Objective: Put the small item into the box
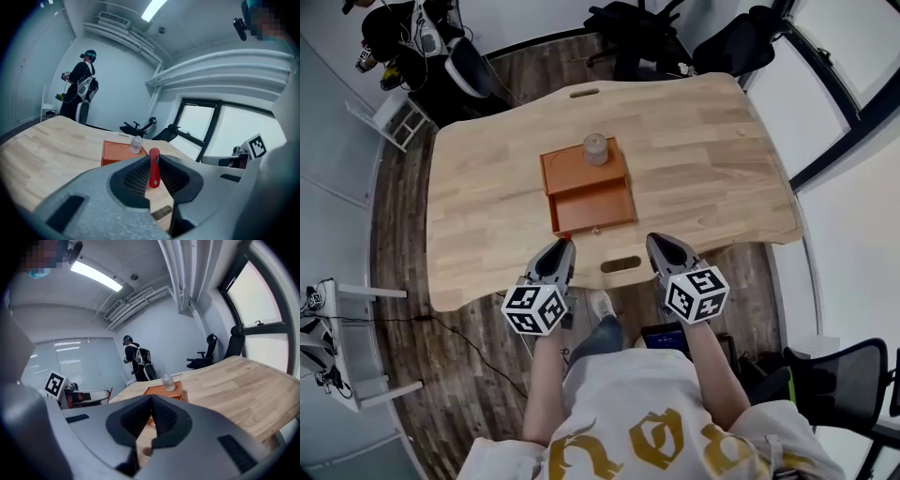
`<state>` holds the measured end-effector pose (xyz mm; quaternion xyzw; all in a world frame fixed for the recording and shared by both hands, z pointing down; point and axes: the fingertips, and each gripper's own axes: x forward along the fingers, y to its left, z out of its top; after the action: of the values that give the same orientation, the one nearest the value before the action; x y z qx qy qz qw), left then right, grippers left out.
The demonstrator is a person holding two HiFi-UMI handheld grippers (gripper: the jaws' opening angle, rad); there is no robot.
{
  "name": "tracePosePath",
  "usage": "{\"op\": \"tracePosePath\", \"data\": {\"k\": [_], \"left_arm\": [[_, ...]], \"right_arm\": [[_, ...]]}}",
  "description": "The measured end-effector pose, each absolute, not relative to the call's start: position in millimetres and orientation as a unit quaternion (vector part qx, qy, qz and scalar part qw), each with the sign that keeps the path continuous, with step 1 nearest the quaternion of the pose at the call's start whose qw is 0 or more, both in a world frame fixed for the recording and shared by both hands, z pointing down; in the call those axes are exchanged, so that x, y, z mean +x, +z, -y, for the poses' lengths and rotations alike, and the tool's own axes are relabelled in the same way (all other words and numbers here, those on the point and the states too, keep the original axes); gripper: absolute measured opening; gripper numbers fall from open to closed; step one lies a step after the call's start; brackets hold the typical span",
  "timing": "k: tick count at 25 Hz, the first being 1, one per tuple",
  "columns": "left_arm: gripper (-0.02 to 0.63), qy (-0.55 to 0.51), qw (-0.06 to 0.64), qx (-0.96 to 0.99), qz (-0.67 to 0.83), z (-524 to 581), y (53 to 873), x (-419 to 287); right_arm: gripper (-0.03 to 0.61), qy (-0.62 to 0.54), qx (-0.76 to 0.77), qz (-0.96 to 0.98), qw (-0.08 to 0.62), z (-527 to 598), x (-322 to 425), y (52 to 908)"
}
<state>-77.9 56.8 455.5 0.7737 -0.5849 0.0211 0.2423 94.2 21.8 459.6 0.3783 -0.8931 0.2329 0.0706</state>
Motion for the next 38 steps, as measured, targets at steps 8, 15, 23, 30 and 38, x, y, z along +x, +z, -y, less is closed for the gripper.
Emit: {"op": "tracePosePath", "data": {"k": [8, 15, 23, 30, 38], "left_arm": [[0.057, 0.015, 0.242, 0.793, 0.558, 19, 459, -117], [0.057, 0.004, 0.241, 0.809, 0.536, 58, 459, -143], [0.057, -0.003, 0.236, 0.818, 0.524, 76, 451, -156], [0.057, 0.000, 0.227, 0.820, 0.525, 75, 446, -161], [0.057, -0.003, 0.220, 0.819, 0.530, 77, 437, -162]], "right_arm": [[0.011, 0.261, 0.395, 0.879, 0.067, 46, 50, 470], [0.011, 0.252, 0.397, 0.880, 0.067, 78, 11, 468], [0.011, 0.237, 0.410, 0.878, 0.061, 85, -1, 457], [0.011, 0.234, 0.419, 0.877, 0.042, 88, 3, 447], [0.011, 0.218, 0.400, 0.889, 0.042, 93, -12, 437]]}}
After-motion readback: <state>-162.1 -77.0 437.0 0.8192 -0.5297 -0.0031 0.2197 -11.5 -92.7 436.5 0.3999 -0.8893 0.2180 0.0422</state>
